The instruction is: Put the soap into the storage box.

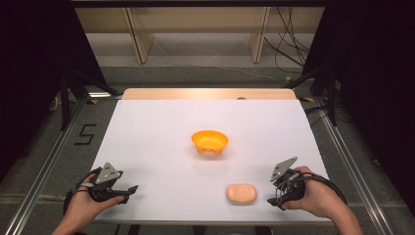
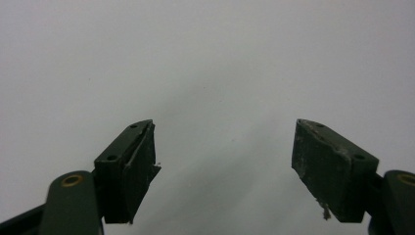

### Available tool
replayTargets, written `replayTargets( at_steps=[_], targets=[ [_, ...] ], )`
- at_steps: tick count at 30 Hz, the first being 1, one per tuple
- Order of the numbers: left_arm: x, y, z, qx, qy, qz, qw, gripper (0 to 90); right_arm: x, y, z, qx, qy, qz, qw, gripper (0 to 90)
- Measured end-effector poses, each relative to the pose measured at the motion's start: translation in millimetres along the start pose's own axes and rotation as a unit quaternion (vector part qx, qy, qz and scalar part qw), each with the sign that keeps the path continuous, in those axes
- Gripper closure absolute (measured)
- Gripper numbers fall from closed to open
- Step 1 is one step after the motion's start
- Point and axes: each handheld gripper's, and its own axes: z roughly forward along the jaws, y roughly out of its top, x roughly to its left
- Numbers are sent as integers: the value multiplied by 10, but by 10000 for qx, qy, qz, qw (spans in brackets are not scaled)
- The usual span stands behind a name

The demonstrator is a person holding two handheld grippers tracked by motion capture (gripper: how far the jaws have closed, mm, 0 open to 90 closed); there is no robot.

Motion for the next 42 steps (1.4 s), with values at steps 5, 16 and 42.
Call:
replayTargets(
  at_steps=[5,16,42],
  targets=[
    [-70,-16,34,-126,-54,-372,9992,241,37,89,34,308,24,-232,9993,365],
    [-66,-9,24,-164,-122,-171,9996,242,71,423,106,940,88,-906,9914,349],
    [-62,-4,19,-171,-156,-124,9997,239,188,929,453,1342,369,-1559,9779,291]
  ],
)
